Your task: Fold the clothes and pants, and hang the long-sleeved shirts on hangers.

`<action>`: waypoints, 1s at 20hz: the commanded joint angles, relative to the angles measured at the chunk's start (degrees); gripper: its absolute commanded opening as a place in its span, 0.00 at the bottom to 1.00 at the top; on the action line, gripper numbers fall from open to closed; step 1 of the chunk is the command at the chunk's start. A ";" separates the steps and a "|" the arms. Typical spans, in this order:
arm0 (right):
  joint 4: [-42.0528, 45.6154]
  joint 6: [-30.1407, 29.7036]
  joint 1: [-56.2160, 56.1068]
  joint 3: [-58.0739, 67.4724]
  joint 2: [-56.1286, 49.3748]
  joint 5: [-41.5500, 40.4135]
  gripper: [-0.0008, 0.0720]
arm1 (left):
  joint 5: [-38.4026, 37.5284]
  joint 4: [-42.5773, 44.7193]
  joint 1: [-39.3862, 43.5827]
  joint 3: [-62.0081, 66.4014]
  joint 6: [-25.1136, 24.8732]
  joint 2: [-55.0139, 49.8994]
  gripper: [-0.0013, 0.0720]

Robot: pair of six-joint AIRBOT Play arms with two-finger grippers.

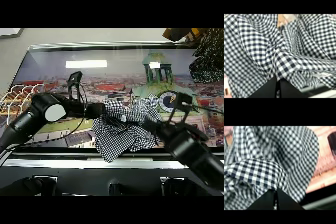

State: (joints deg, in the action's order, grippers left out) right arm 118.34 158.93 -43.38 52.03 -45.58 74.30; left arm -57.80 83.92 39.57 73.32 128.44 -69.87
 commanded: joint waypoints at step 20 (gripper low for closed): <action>-7.17 -14.86 10.56 7.43 -11.32 -18.25 0.05 | -9.94 6.16 -21.57 -2.43 -13.18 5.97 0.99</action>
State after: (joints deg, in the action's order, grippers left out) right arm 112.33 148.35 -32.84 58.33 -56.99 55.83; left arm -60.18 87.79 25.26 72.55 122.41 -69.76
